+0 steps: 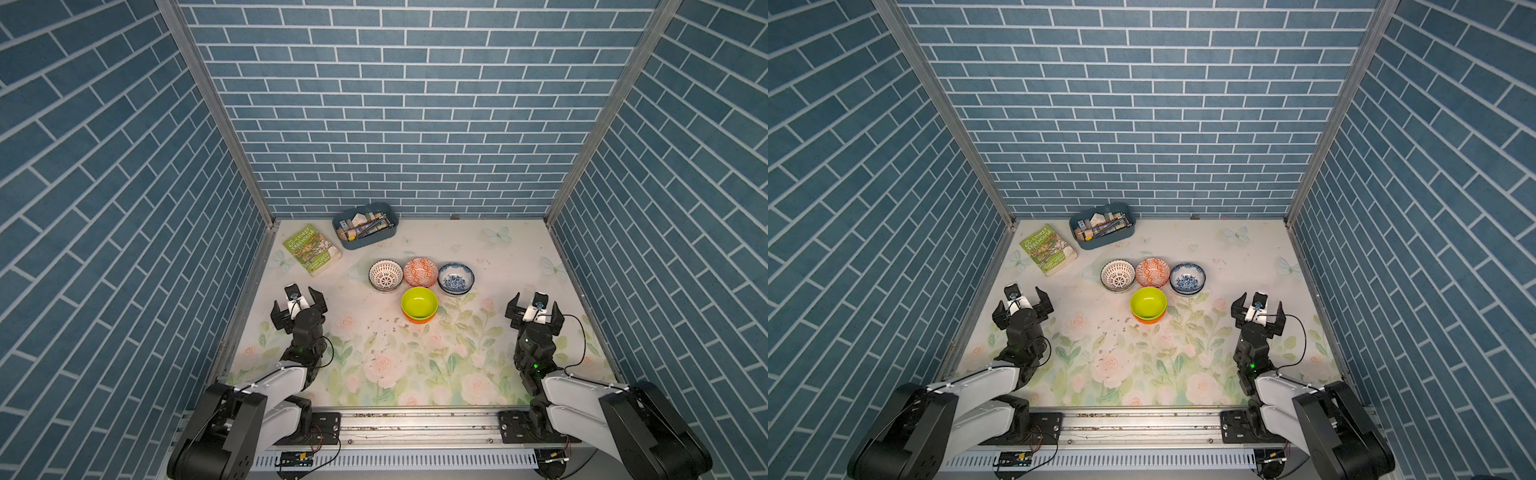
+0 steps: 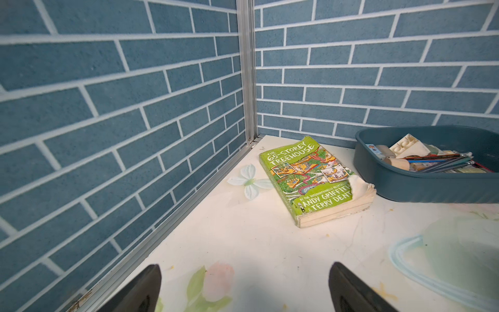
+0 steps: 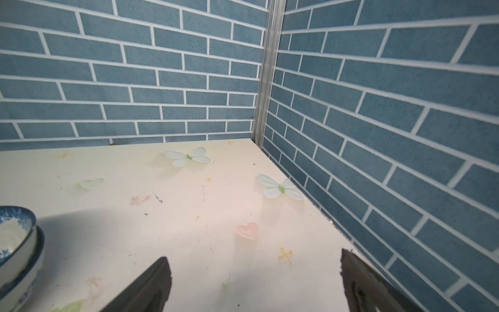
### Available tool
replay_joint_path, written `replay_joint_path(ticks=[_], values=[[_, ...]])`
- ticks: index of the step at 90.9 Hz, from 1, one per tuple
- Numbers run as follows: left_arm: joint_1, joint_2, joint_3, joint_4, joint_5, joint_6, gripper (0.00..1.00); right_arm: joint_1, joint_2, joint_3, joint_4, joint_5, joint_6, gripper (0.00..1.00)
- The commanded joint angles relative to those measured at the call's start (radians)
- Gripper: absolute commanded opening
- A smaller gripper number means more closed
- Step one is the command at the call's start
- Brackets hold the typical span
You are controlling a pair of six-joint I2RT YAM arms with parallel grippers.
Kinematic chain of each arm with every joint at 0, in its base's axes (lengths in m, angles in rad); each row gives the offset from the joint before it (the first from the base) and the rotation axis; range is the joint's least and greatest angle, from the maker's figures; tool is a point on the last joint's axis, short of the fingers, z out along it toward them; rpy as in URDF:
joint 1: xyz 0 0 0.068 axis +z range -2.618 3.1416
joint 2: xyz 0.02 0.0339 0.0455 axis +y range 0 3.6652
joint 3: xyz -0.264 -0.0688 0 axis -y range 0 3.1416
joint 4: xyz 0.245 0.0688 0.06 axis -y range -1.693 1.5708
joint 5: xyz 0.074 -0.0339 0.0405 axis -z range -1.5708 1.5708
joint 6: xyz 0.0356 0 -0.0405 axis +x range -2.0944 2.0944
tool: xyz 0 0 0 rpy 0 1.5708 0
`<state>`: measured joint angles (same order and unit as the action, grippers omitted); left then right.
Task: Stack the bowls
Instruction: Reset both arms
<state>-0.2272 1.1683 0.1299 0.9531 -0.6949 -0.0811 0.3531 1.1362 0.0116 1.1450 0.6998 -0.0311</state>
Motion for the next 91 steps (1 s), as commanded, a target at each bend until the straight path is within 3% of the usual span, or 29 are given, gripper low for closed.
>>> replay_joint_path(ticks=[1, 20, 36, 44, 48, 62, 69, 91], values=[[0.032, 0.073, -0.009, 0.249, 0.052, 0.038, 1.0, -0.025, 0.029, -0.005, 0.149, -0.086, -0.045, 1.0], [0.052, 0.28, -0.021, 0.499, 0.127, 0.072, 1.0, -0.081, 0.12, -0.01, 0.292, -0.211, -0.069, 1.0], [0.083, 0.293, 0.015, 0.416, 0.252, 0.065, 1.0, -0.113, 0.238, -0.005, 0.434, -0.341, -0.115, 1.0], [0.09, 0.369, -0.001, 0.535, 0.273, 0.086, 1.0, -0.133, 0.35, -0.015, 0.566, -0.347, -0.106, 1.0], [0.093, 0.339, 0.031, 0.415, 0.283, 0.063, 1.0, -0.139, 0.393, -0.019, 0.622, -0.366, -0.105, 1.0], [0.106, 0.36, 0.039, 0.433, 0.306, 0.066, 1.0, -0.185, 0.43, 0.023, 0.54, -0.453, -0.086, 0.99], [0.106, 0.356, 0.039, 0.432, 0.309, 0.064, 1.0, -0.207, 0.395, 0.072, 0.403, -0.503, -0.068, 1.0], [0.106, 0.349, 0.04, 0.418, 0.31, 0.061, 1.0, -0.225, 0.391, 0.105, 0.328, -0.522, -0.061, 1.0]])
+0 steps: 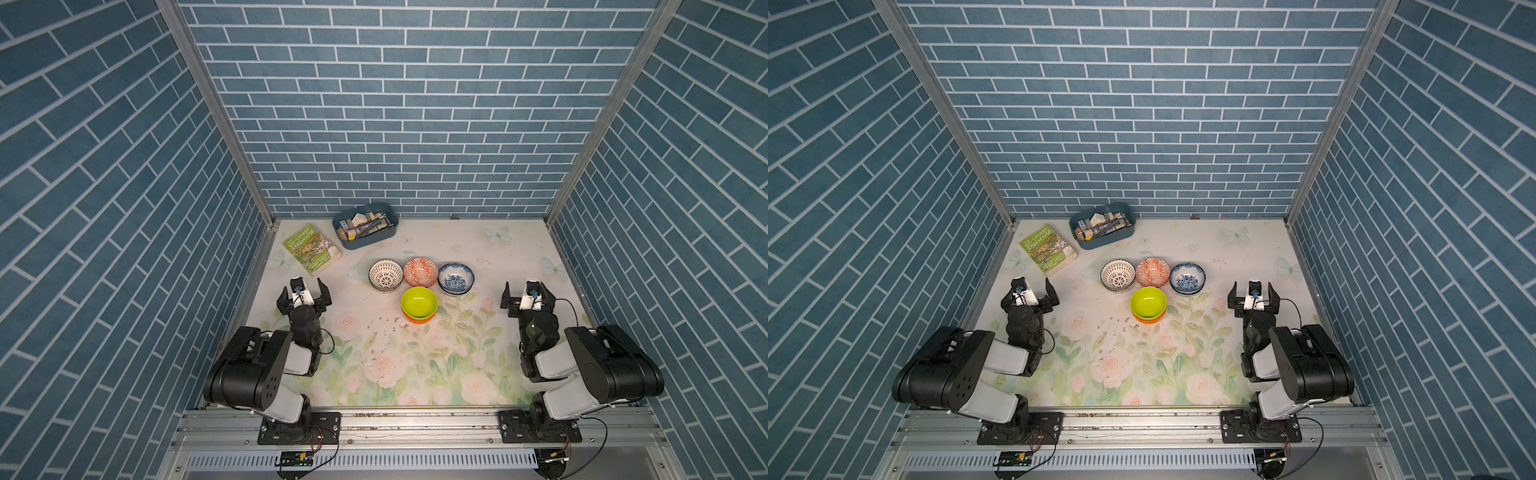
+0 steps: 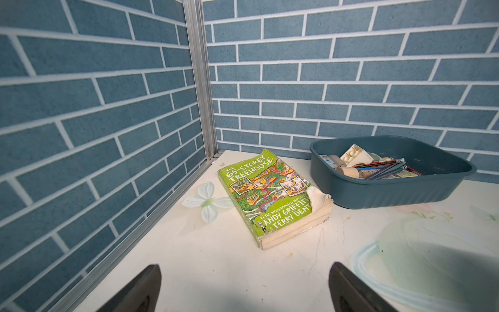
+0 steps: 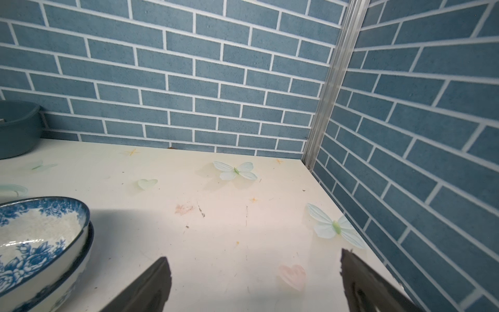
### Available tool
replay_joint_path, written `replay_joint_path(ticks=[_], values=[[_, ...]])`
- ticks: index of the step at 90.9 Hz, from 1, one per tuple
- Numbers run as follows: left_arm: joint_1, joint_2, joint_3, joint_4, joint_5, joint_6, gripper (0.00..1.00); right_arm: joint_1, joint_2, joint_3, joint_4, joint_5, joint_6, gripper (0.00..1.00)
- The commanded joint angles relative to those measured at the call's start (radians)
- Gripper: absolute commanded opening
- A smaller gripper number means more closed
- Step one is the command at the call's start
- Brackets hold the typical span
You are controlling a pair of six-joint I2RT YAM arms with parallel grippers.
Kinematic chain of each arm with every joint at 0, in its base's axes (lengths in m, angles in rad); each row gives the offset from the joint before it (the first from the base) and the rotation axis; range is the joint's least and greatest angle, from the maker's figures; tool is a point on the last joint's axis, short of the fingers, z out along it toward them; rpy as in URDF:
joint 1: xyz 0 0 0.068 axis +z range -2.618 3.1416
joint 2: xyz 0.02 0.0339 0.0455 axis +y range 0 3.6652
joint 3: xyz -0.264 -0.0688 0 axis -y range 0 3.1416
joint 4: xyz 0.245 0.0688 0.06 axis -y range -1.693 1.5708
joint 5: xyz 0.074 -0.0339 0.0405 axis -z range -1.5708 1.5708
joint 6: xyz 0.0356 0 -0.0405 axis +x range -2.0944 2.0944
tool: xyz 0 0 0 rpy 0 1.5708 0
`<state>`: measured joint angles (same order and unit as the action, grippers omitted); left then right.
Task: Stack the bowls
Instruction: Reset both arms
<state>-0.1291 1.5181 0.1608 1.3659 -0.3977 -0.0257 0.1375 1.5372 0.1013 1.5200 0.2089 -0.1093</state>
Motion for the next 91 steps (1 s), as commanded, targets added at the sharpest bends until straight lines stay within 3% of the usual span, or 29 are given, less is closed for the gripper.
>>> replay_joint_path(ticks=[1, 91], values=[[0.008, -0.002, 0.01, 0.001, 0.013, 0.005, 1.0, -0.011, -0.011, 0.018, -0.049, -0.032, 0.018, 1.0], [0.013, -0.001, 0.016, -0.009, 0.026, 0.003, 1.0, -0.016, -0.009, 0.041, -0.089, -0.027, 0.031, 1.0]])
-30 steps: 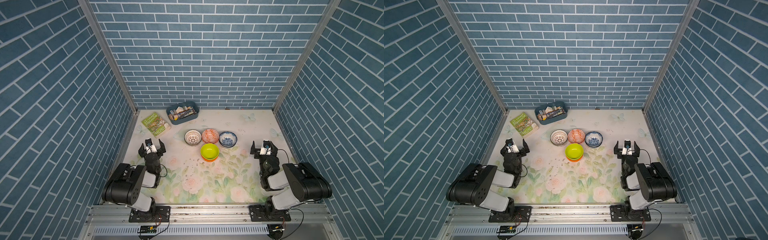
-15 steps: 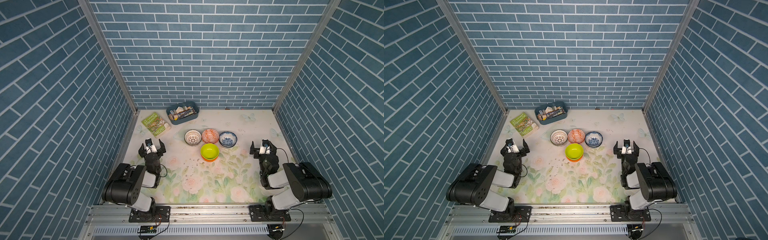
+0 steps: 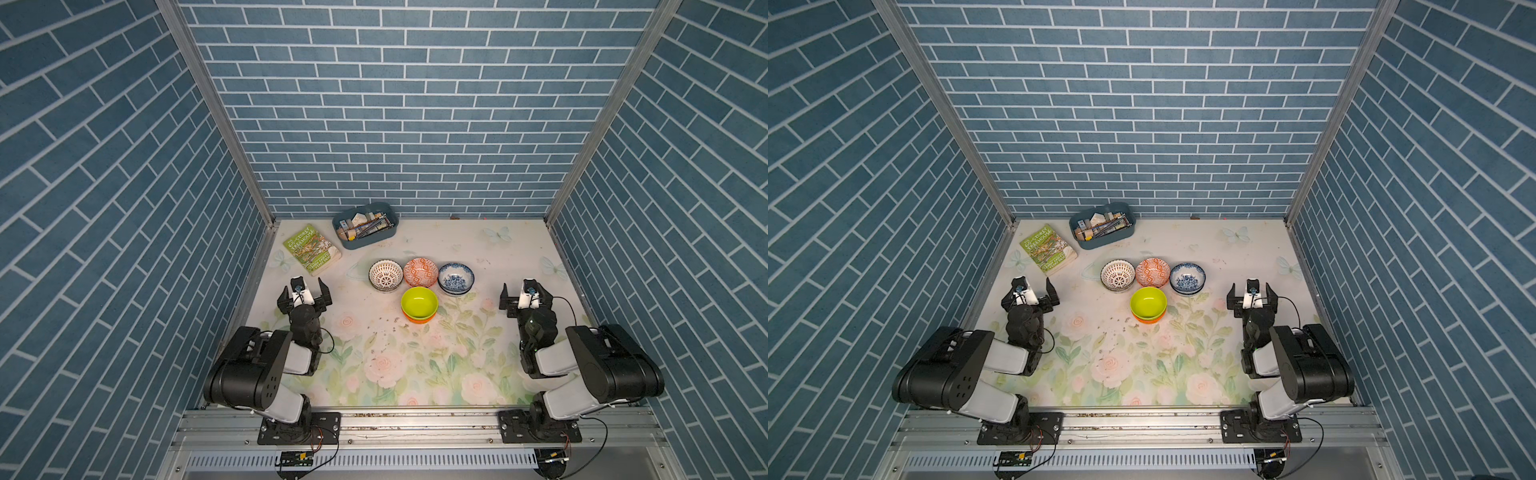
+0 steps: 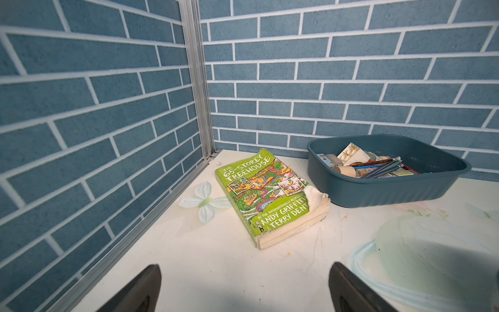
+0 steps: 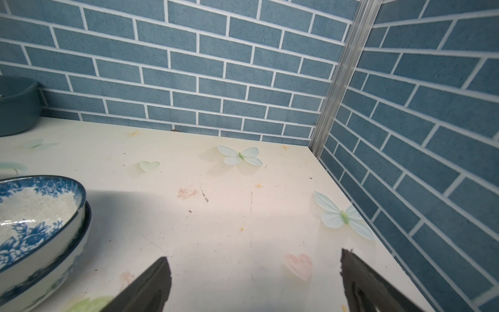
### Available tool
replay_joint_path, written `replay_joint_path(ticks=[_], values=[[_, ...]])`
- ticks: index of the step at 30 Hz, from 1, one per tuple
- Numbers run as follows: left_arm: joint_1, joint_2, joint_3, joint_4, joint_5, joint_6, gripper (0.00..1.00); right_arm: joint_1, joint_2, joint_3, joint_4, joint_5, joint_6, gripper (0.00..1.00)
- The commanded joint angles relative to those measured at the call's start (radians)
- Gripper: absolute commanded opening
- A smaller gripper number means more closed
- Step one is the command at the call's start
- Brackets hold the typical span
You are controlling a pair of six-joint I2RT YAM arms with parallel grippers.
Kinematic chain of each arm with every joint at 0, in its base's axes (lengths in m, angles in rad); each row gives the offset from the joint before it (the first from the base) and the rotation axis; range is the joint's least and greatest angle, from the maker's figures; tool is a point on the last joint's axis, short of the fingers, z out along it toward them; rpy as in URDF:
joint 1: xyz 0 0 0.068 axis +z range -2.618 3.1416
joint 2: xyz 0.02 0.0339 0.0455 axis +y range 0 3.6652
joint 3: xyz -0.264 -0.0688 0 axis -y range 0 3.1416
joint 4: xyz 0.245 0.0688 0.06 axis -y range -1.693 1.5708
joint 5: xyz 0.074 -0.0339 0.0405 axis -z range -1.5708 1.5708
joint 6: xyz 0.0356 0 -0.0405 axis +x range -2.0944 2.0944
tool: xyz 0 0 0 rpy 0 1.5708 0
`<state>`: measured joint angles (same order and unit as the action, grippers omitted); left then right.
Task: Stack the bowls
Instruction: Reset both arms
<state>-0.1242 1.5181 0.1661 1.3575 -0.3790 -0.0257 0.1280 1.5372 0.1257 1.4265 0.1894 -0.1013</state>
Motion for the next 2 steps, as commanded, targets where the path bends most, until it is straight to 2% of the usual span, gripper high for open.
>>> replay_joint_path(ticks=[1, 2], values=[[0.008, -0.002, 0.01, 0.0, 0.008, 0.004, 1.0, -0.007, -0.009, 0.017, 0.004, -0.007, 0.023, 1.0], [0.008, -0.001, 0.009, 0.001, 0.008, 0.004, 1.0, -0.007, -0.009, 0.017, 0.004, -0.007, 0.023, 1.0]])
